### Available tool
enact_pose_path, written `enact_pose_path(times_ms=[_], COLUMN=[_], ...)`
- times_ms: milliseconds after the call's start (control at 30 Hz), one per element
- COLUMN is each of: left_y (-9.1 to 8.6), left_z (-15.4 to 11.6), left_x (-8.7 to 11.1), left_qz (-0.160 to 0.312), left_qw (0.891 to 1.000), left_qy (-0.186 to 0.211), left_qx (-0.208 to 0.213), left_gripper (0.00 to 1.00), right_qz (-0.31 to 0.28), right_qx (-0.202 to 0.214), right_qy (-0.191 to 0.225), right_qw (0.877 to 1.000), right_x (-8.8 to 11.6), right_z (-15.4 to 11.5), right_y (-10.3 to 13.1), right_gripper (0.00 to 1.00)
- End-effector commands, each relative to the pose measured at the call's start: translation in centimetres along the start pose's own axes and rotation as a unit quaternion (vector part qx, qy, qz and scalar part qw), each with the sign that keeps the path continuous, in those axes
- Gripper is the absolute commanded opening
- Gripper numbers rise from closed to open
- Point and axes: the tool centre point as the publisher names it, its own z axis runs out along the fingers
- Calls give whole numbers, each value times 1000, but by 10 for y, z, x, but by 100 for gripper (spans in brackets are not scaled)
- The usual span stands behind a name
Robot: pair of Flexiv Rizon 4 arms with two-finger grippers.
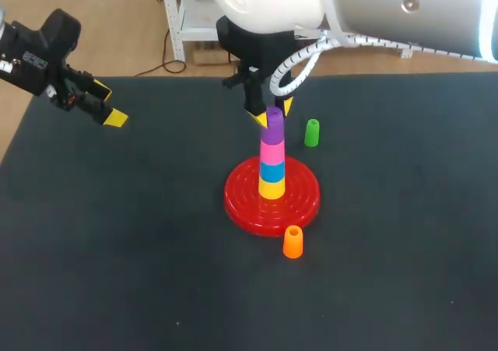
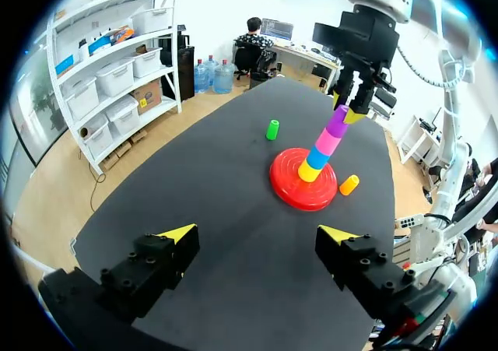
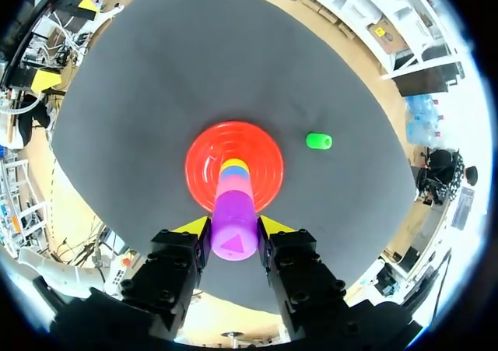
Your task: Pick up and stack the cylinders on the red base in this order: pink,purple,orange,green
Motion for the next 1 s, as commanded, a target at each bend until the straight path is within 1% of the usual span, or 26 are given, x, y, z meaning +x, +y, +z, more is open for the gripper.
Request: enact_pose_path(times_ms=[33, 133, 167, 200, 233, 267, 367, 400, 467, 500, 533, 567, 600, 667, 733, 833, 933, 1000], left_y=[0, 0, 0, 0, 0, 0, 0, 0, 0, 0, 0, 0, 0, 0, 0, 0, 0, 0], left_z=[0, 0, 0, 0, 0, 0, 0, 0, 0, 0, 0, 0, 0, 0, 0, 0, 0, 0], left_x=[1, 1, 1, 1, 1, 1, 1, 1, 1, 1, 1, 1, 1, 1, 1, 1, 1, 1], left_qz=[1, 1, 1, 1, 1, 1, 1, 1, 1, 1, 1, 1, 1, 1, 1, 1, 1, 1], left_qw=[1000, 1000, 1000, 1000, 1000, 1000, 1000, 1000, 1000, 1000, 1000, 1000, 1000, 1000, 1000, 1000, 1000, 1000], left_qy=[-2, -2, -2, -2, -2, -2, -2, -2, -2, -2, -2, -2, -2, -2, -2, -2, -2, -2], left_qx=[0, 0, 0, 0, 0, 0, 0, 0, 0, 0, 0, 0, 0, 0, 0, 0, 0, 0], left_gripper=[100, 100, 100, 100, 100, 100, 100, 100, 100, 100, 100, 100, 100, 100, 100, 100, 100, 100], right_qz=[3, 5, 4, 3, 3, 4, 4, 8, 2, 1, -1, -5, -8, -8, -15, -32, -58, -68], right_qx=[-8, -20, -22, -24, -25, -30, -33, -41, -28, -26, -37, -36, -26, -32, -21, -21, -18, -21], right_qy=[7, -1, -6, -15, -22, -32, -62, -75, -103, -120, -134, -147, -157, -165, -175, -189, -196, -194], right_qw=[1000, 1000, 1000, 1000, 999, 999, 998, 996, 994, 992, 990, 988, 987, 986, 984, 981, 979, 978], right_x=[-5, -4, -4, -4, -3, -2, 1, 3, 7, 9, 12, 15, 19, 26, 34, 46, 60, 68], right_z=[24, 24, 23, 20, 17, 13, 0, -4, -12, -16, -19, -21, -22, -24, -26, -26, -21, -15], right_y=[-1, 1, 2, 3, 4, 5, 5, 5, 5, 5, 4, 4, 3, 0, -2, -1, 3, 6], right_gripper=[0, 0, 6, 34, 90, 100, 100, 100, 100, 100, 100, 100, 100, 100, 100, 100, 100, 100])
